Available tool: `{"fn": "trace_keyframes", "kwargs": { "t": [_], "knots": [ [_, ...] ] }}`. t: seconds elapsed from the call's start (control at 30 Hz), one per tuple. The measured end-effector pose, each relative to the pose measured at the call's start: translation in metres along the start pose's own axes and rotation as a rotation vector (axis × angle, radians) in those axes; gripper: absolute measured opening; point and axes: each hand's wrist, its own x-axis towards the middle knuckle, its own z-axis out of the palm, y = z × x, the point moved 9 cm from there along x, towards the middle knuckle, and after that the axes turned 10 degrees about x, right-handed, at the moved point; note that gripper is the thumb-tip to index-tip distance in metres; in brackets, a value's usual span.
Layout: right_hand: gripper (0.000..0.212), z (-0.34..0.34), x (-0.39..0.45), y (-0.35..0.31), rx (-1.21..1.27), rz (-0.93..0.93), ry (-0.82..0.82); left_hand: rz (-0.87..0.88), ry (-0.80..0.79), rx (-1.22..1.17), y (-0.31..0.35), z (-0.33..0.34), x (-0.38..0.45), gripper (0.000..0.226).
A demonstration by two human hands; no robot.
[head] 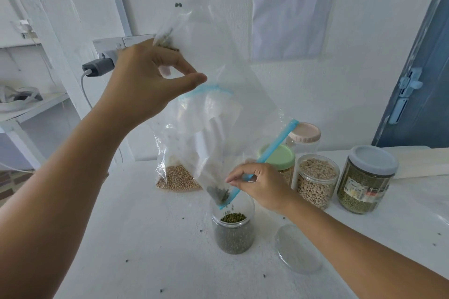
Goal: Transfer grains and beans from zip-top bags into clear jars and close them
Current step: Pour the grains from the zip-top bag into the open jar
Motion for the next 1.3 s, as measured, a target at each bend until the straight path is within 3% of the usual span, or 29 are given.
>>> {"fn": "trace_keyframes", "kwargs": {
  "t": [0.17,0.43,0.77,0.97,1.17,1.3],
  "knots": [
    [0.026,0.003,-0.002,0.002,-0.024,0.001,-0.024,-0.009,-0.018,-0.004,-0.003,0.005,-0.002,0.013],
    [0.015,0.0,0.002,0.0,-0.057,-0.015,-0.016,0.0,0.008,0.01,-0.001,0.001,0.0,0.013],
    [0.024,-0.001,-0.001,0.007,-0.081,-0.009,-0.016,-0.001,-0.033,-0.043,-0.004,0.008,-0.002,0.013],
    [0.015,-0.007,-0.001,0.008,-0.063,-0.002,0.016,0.005,-0.029,-0.029,-0.005,0.007,-0.001,0.011],
    [0.02,-0.005,0.001,0.004,-0.05,-0.006,0.012,0.019,-0.002,-0.031,0.002,0.001,0.005,0.012],
    [0.018,-0.002,-0.003,0.013,-0.072,0.033,-0.025,0.031,-0.097,0.005,0.003,0.013,0.004,0.018]
  ]
}}
